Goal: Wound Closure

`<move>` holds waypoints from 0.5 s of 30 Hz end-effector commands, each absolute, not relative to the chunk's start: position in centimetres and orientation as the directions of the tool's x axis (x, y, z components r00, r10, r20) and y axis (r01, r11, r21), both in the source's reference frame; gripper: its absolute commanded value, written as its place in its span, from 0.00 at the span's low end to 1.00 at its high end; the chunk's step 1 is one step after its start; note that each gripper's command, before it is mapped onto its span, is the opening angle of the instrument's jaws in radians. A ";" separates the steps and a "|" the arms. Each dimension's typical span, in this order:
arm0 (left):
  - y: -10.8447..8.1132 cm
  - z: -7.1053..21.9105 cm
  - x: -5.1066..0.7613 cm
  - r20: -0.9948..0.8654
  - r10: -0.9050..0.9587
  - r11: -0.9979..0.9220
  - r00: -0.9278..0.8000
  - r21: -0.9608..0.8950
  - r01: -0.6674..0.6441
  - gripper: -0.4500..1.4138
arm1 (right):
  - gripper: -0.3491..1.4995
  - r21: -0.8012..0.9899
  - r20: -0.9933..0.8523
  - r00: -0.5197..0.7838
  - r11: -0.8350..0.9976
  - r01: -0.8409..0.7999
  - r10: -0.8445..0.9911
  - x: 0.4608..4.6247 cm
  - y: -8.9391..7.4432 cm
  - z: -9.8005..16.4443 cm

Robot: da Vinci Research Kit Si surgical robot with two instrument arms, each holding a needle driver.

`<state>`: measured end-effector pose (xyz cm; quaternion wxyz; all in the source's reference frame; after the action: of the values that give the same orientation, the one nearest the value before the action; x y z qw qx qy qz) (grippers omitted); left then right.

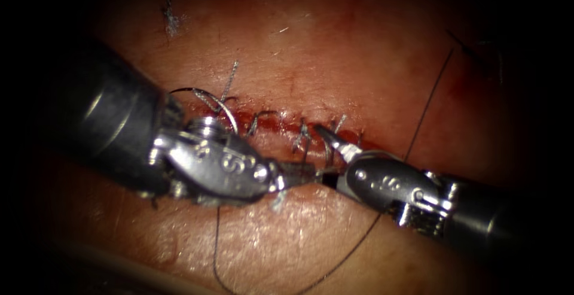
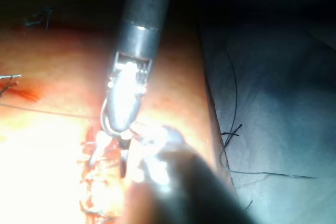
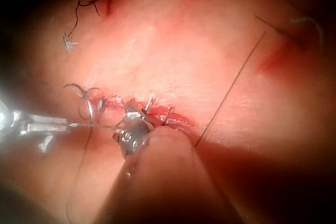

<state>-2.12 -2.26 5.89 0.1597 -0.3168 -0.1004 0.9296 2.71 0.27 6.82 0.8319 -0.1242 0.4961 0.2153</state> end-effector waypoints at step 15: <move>-2.4 6.0 -2.17 -0.555 0.356 -0.931 -0.752 -0.282 -0.233 0.00 | 0.95 -0.008 -0.887 0.410 0.880 -0.474 0.213 3.00 0.2 6.9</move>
<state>-2.15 -2.30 5.91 0.1585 -0.3151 -0.0969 0.9307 2.90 0.28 6.89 0.8302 -0.1327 0.5003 0.2070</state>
